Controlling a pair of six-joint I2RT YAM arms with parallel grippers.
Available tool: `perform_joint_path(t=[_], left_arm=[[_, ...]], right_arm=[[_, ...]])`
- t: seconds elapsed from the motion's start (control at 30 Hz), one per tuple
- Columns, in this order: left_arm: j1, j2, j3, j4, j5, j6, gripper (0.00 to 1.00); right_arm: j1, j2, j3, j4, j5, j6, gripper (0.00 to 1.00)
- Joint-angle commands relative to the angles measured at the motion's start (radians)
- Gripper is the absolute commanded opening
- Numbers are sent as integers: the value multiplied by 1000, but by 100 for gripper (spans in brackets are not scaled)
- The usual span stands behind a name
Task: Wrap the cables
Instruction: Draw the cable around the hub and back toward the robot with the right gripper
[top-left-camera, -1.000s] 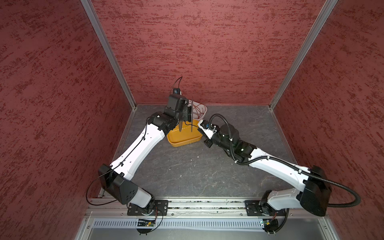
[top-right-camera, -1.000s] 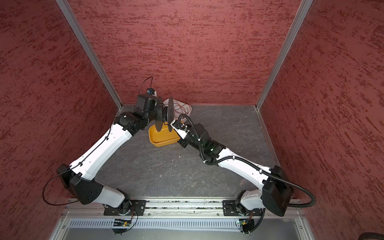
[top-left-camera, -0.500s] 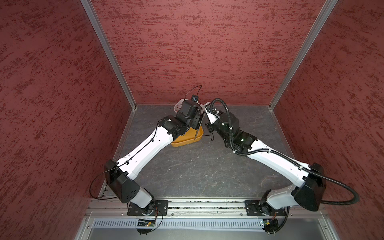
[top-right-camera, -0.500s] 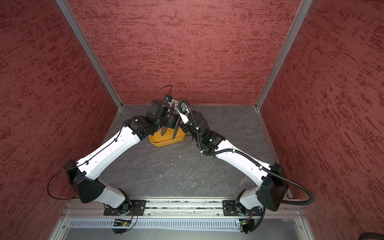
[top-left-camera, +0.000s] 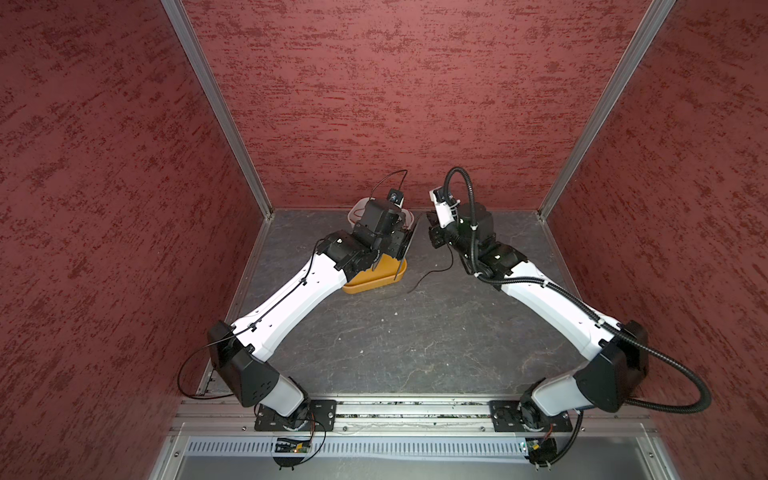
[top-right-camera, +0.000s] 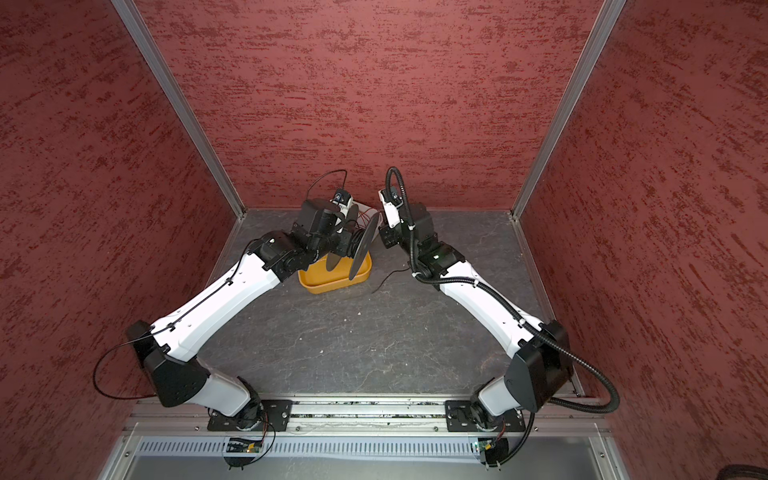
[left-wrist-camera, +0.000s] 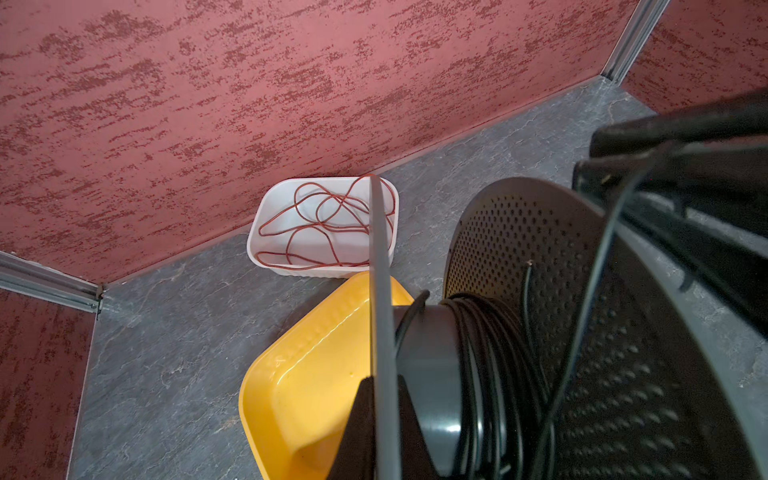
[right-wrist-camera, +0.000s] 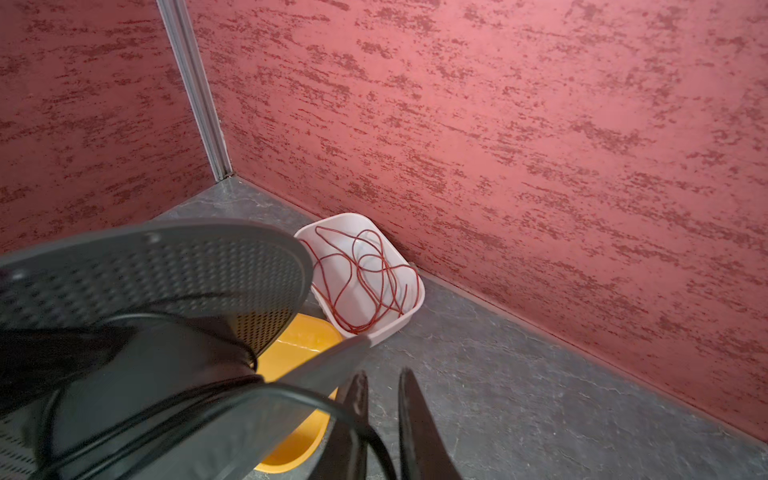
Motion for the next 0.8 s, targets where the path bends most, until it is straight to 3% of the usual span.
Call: perform_joint_path(t=[0.0, 0.47, 0.7, 0.77], left_arm=[[2, -47, 32, -17, 2, 1, 2], [20, -138, 63, -19, 225, -52, 2], [80, -186, 44, 34, 368, -123, 2], [105, -199, 34, 53, 396, -152, 2]], right_arm=[[-54, 0, 32, 1, -96, 54, 17], [-170, 61, -154, 193, -434, 124, 18], [-182, 60, -282, 308, -545, 169, 27], [-189, 49, -328, 360, -578, 195, 34]])
